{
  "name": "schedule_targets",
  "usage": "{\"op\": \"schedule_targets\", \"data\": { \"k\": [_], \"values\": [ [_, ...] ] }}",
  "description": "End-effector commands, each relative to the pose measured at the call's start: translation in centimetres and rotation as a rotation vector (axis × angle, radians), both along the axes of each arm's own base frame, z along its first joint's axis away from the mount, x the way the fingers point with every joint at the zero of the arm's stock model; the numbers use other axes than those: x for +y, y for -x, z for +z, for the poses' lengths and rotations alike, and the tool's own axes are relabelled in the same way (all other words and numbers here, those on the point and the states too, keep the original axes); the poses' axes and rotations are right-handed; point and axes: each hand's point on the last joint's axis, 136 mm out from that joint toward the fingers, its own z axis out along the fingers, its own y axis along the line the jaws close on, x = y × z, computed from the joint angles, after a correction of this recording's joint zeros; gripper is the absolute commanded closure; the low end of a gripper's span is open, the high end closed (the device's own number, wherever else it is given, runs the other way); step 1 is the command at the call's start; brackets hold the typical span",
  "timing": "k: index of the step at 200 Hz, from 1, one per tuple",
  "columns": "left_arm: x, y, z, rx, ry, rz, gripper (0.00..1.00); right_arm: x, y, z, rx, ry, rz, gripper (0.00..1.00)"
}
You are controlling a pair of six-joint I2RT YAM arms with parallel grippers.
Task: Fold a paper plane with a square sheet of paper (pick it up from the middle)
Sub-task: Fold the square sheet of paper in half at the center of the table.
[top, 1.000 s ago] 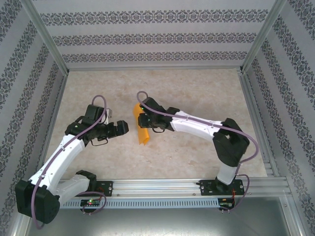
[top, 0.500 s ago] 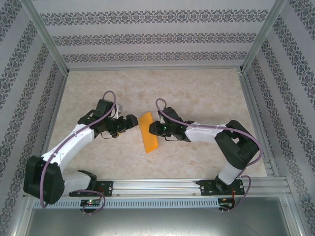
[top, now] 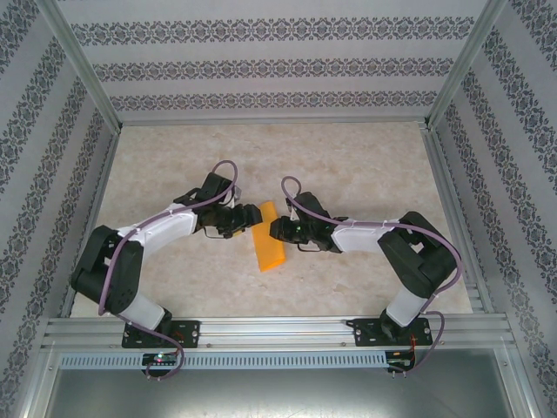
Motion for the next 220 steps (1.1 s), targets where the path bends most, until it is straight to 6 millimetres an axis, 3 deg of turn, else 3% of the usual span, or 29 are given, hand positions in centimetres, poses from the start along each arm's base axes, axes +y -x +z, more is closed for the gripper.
{"op": "schedule_targets", "data": {
  "k": [1,63,119,220],
  "values": [
    [-1.4,-1.4,0.7,-0.046,0.022,-0.007,0.33,-0.7,0.0,-1.2,-0.003,0.020,0.008,0.75],
    [-1.9,-2.0,-1.2,-0.021,-0.003,0.000,0.47,-1.1,-0.1,-2.2,-0.003,0.068,0.011,0.73],
    [-1.6,-2.0,-2.0,-0.011,-0.027,0.015,0.48,-1.2,0.3,-3.3,-0.005,0.151,0.041,0.71],
    [-2.0,-1.7,-4.0,0.029,-0.035,-0.010,0.54,-0.1,0.7,-2.9,-0.042,0.160,0.094,0.66]
  ]
}}
